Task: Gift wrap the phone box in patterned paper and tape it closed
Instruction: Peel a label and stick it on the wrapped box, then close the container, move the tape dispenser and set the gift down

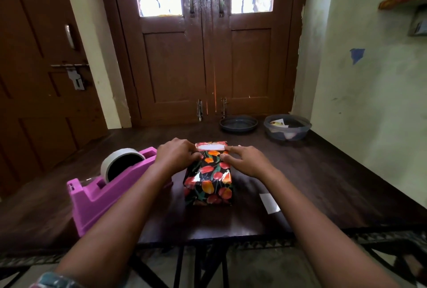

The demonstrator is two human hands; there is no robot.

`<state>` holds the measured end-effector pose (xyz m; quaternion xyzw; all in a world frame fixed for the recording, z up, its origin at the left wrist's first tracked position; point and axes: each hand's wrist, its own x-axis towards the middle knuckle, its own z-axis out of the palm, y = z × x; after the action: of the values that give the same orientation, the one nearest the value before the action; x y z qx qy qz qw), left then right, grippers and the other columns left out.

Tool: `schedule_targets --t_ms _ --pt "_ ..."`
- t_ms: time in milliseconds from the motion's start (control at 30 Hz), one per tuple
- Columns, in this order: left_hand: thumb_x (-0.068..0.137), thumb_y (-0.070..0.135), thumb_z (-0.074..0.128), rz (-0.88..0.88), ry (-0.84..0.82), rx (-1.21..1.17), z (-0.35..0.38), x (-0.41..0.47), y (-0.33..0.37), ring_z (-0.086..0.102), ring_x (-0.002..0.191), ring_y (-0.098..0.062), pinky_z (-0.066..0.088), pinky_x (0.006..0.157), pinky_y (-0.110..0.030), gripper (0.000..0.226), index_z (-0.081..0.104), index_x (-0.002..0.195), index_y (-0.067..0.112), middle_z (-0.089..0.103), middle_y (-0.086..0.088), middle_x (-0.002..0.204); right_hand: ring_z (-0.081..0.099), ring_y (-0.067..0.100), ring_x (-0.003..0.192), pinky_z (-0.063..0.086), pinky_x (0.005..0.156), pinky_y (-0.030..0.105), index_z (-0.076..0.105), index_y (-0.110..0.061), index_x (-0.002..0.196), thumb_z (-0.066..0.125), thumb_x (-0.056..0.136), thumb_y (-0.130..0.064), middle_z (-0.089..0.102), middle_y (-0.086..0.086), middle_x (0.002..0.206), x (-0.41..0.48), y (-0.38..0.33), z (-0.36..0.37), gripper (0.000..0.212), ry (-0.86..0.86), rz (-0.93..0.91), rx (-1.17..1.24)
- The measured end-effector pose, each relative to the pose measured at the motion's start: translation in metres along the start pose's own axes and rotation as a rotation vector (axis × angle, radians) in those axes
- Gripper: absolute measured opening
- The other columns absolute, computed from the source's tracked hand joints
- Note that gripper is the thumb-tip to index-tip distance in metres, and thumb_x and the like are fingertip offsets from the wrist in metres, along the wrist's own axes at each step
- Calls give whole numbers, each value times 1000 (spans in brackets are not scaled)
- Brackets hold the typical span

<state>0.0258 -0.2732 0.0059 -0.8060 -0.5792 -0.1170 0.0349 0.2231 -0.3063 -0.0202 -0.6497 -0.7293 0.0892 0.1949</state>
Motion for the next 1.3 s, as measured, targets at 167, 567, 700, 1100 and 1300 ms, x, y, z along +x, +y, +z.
schedule_targets --t_ms 167,567,700,1100,1300 --pt "91 42 54 13 71 -66 -5 9 12 58 91 -10 43 65 -26 28 68 109 26 66 5 108 33 19 136 33 104 36 42 -24 139 44 92 -52 41 1 146 0 15 -13 55 16 16 -11" --pt "90 43 55 86 103 -251 -10 96 95 59 89 -21 41 66 -28 29 71 91 20 65 -3 91 44 19 128 40 98 33 43 -23 139 46 92 -50 47 1 142 4 108 -63 55 213 193 -55" --pt "90 42 54 106 10 -247 -1 150 114 59 95 -21 42 67 -29 30 70 95 17 61 -1 90 43 19 129 40 97 32 44 -21 138 46 93 -46 46 3 142 23 144 -66 52 251 214 -119" --pt "88 21 59 6 -466 116 88 260 135 50 122 -28 42 102 -37 47 50 132 7 50 -12 136 14 16 144 11 114 30 25 -19 147 39 95 -48 20 1 155 80 210 -41 62 223 206 -296" --pt "82 23 69 45 -270 218 90 265 133 53 118 -29 45 88 -39 50 51 127 11 52 -10 131 30 17 137 24 107 27 41 -19 139 46 93 -43 40 1 146 78 212 -44 52 309 168 -216"
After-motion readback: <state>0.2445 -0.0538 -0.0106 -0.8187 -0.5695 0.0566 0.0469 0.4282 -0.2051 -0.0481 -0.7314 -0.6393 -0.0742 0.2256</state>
